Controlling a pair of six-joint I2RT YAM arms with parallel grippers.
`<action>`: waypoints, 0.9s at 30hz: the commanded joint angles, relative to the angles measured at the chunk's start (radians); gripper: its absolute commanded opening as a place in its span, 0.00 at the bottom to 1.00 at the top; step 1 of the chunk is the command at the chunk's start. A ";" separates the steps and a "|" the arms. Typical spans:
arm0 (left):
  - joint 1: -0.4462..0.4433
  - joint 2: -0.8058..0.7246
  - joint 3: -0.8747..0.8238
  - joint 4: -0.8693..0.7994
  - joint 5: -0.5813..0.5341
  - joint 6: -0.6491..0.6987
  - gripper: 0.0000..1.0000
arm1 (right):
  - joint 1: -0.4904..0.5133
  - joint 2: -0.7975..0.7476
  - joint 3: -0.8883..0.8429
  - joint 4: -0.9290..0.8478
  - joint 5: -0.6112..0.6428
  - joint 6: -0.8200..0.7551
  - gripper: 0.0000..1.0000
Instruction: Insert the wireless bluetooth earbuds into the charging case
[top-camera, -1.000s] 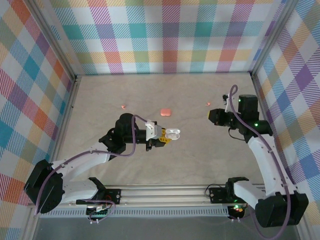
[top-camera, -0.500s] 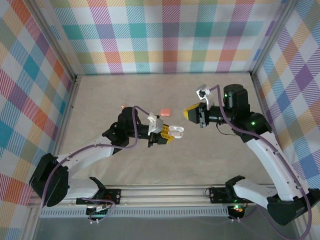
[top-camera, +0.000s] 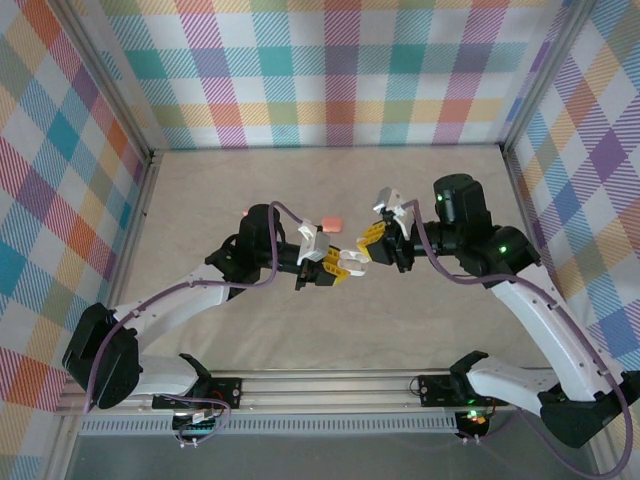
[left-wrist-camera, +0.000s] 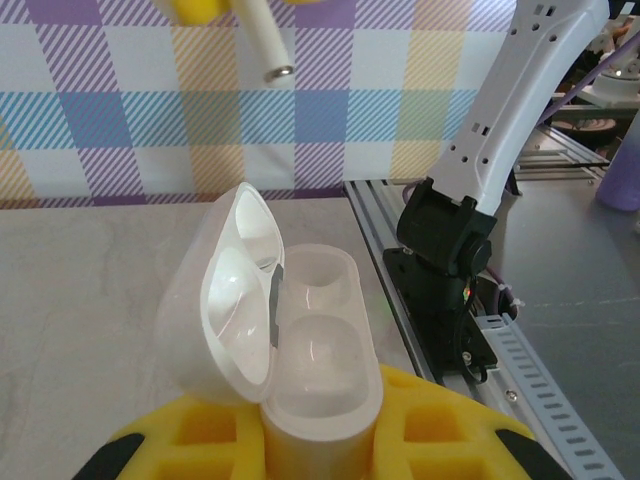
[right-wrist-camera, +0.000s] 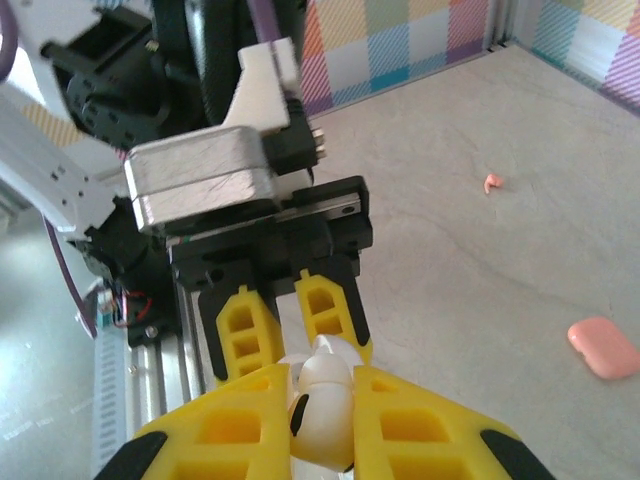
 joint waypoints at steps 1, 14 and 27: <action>0.010 -0.008 0.033 -0.061 0.035 0.046 0.00 | 0.021 -0.013 -0.005 -0.073 -0.023 -0.155 0.07; 0.011 -0.013 0.043 -0.101 0.053 0.061 0.00 | 0.091 0.028 0.058 -0.198 0.064 -0.323 0.07; 0.010 -0.050 0.037 -0.138 0.067 0.061 0.00 | 0.126 0.061 0.050 -0.216 0.089 -0.391 0.06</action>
